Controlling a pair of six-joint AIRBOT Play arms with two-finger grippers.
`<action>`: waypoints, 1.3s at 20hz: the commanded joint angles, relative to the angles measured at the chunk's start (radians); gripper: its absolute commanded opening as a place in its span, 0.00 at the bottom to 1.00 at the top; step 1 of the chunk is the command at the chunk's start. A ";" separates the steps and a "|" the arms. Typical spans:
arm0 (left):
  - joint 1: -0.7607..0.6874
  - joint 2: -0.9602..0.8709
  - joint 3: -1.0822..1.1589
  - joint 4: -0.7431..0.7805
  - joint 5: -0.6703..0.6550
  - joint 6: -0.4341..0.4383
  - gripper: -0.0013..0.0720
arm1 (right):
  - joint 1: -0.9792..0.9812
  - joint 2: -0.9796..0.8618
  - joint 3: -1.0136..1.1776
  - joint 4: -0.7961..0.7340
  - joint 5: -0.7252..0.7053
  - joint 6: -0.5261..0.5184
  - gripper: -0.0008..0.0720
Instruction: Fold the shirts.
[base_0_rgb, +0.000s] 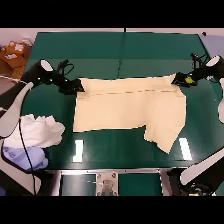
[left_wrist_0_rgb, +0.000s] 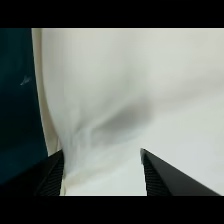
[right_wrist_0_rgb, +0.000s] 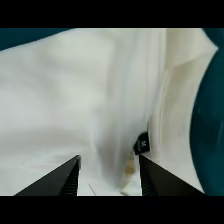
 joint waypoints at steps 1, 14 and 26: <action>0.034 0.002 0.082 -0.001 -0.240 -0.067 0.63 | -0.026 0.046 0.048 -0.108 0.157 0.112 0.36; -0.088 0.600 -0.617 0.144 -0.074 -0.116 0.05 | -0.283 0.795 -0.954 -0.117 0.037 0.198 0.04; -0.362 0.711 -1.044 -0.004 0.570 -0.329 0.97 | -0.293 0.889 -1.136 0.015 -0.042 0.217 0.70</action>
